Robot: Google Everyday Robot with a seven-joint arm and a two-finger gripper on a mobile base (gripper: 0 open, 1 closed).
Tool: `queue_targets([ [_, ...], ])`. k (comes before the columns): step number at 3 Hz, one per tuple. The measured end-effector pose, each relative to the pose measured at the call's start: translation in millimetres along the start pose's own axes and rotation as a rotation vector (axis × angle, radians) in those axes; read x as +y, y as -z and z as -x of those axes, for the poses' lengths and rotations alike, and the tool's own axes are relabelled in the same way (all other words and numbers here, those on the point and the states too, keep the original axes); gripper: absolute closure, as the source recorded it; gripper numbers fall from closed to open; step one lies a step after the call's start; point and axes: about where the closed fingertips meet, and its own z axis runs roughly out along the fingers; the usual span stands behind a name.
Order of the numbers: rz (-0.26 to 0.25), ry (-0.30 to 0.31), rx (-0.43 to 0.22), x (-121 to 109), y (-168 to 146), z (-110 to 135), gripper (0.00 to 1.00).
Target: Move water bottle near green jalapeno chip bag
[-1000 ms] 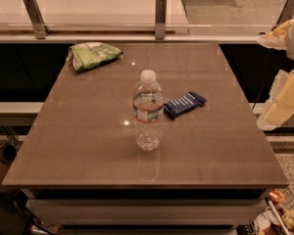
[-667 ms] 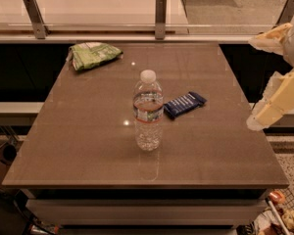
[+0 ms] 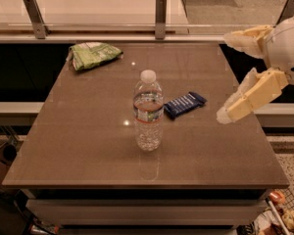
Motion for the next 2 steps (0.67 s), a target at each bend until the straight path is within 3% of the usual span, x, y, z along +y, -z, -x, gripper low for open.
queue_targets([
  [2, 0.091, -0.027, -0.28, 7, -53, 44, 0.0],
])
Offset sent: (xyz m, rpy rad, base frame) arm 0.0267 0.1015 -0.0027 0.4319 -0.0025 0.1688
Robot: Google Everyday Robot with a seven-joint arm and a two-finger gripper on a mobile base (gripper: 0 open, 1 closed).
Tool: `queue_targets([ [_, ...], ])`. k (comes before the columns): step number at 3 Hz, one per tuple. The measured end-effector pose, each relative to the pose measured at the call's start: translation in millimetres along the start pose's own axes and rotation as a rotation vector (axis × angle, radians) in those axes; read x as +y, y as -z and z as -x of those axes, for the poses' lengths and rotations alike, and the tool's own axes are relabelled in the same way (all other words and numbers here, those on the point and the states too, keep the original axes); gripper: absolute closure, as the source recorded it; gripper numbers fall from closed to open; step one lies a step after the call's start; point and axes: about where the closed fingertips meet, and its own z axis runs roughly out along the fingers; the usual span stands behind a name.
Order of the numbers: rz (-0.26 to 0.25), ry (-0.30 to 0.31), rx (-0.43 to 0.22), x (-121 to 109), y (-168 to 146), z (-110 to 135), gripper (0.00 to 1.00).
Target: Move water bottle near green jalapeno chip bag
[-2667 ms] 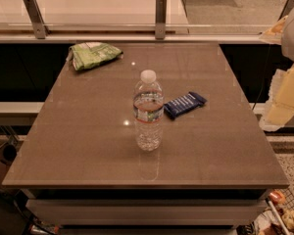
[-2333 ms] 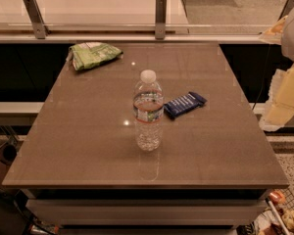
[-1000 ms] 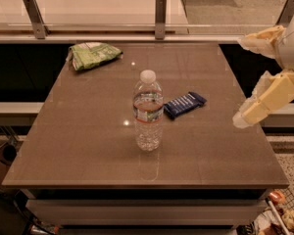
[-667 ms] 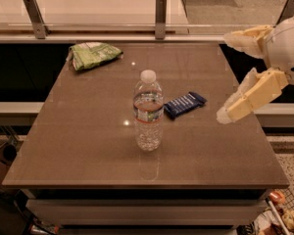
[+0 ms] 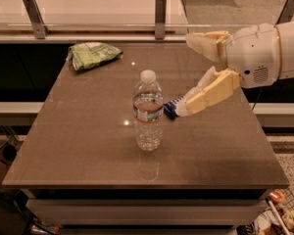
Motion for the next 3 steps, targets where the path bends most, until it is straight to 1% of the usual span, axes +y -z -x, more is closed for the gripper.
queue_targets([
  [1, 0.031, -0.023, -0.095, 3, -27, 2, 0.0],
  [2, 0.043, -0.053, -0.151, 11, -44, -4, 0.0],
  [3, 0.038, -0.075, -0.183, 17, -55, -13, 0.0],
])
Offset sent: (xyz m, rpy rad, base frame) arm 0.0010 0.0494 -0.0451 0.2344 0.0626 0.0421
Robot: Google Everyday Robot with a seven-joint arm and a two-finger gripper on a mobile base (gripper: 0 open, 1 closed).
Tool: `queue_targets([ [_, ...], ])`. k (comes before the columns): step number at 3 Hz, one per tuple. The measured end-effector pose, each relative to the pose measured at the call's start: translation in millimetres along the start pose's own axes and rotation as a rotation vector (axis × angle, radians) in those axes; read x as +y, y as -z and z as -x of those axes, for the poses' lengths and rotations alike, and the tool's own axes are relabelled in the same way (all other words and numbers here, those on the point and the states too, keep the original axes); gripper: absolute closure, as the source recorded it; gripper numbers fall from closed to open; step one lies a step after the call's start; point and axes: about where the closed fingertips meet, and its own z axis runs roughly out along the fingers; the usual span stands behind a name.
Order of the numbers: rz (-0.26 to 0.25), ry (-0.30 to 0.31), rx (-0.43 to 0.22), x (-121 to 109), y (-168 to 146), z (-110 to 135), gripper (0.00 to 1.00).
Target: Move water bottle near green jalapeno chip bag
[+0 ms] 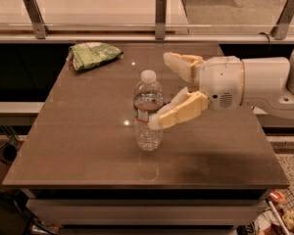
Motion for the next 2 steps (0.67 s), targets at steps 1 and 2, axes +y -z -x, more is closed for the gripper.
queue_targets([
  [1, -0.005, -0.013, -0.027, 5, -7, -6, 0.0],
  [2, -0.008, -0.021, -0.073, 10, -18, -4, 0.0],
])
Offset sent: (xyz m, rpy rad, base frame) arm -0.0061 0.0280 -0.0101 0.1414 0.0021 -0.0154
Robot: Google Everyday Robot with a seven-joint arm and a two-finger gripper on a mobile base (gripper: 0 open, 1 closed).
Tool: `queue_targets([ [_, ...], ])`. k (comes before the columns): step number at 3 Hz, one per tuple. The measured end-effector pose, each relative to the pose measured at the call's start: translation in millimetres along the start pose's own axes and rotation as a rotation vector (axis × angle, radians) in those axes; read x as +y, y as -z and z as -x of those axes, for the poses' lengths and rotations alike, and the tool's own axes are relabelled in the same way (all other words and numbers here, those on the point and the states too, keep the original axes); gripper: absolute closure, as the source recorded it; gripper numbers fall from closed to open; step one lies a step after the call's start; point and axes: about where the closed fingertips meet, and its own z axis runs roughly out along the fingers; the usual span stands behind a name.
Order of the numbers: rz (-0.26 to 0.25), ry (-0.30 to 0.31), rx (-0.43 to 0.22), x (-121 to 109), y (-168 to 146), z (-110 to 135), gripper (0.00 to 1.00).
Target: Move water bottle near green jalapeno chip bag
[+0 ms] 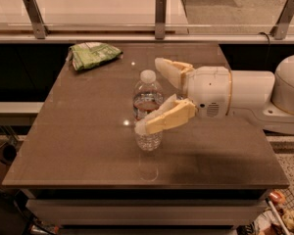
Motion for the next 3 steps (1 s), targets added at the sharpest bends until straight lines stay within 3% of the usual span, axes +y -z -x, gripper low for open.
queue_targets([
  [3, -0.007, -0.04, -0.024, 16, -16, -18, 0.0],
])
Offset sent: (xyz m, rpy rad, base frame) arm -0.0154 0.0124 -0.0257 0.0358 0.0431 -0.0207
